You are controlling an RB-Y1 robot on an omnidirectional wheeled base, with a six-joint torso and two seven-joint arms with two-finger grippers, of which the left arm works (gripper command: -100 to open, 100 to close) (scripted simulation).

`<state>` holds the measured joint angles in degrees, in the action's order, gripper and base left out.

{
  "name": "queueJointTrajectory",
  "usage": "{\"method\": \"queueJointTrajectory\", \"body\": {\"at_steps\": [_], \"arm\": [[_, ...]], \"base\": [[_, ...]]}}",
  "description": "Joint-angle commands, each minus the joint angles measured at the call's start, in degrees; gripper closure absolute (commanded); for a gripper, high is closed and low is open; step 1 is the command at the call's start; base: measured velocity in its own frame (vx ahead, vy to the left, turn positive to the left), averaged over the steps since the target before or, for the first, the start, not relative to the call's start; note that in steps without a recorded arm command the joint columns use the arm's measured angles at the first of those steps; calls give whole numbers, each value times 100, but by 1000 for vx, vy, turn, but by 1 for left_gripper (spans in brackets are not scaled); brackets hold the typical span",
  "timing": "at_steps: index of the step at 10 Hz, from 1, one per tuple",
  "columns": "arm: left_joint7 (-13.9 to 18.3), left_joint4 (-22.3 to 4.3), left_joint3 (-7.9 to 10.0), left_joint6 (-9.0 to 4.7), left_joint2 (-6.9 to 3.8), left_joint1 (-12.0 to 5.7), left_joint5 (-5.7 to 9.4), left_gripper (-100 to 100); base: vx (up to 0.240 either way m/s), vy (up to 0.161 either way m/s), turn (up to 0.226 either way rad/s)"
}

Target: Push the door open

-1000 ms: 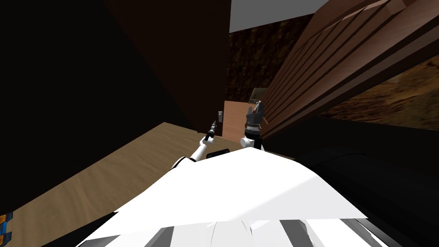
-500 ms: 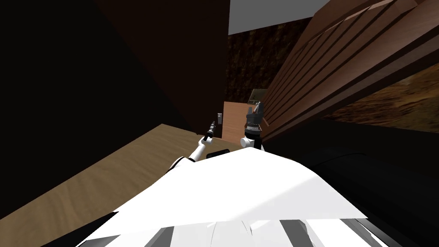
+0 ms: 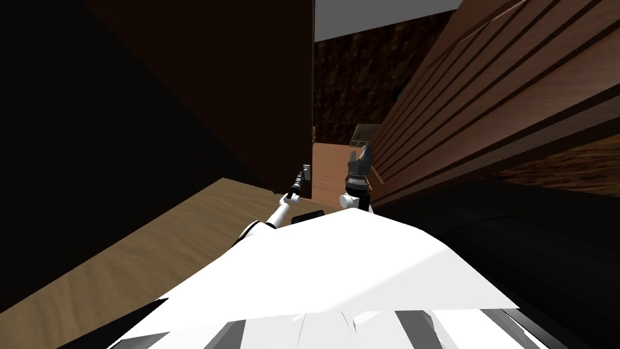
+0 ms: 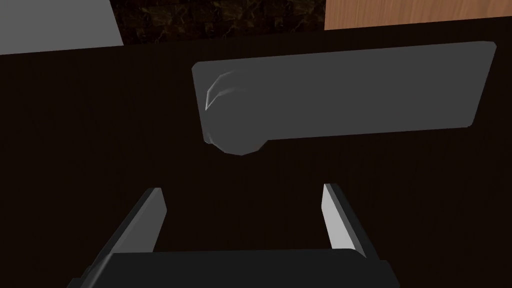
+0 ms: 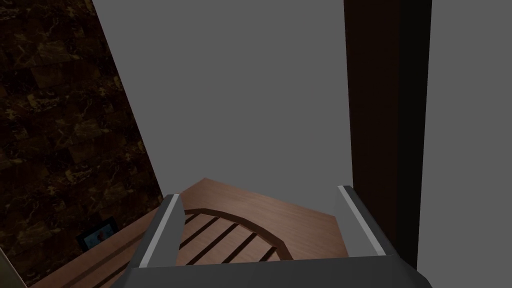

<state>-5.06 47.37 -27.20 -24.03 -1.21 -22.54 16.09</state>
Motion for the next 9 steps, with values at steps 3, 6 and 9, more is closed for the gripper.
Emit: {"method": "queueJointTrajectory", "body": {"at_steps": [3,6,9], "arm": [[-6,-57,58,-33,183,-11,-8,-100],[-3,-110,64,-58,221,-36,-8,100],[-3,-110,64,-58,221,-36,-8,100]], "base": [[184,-74,-25],[79,-46,-6],[-21,14,-6]]}}
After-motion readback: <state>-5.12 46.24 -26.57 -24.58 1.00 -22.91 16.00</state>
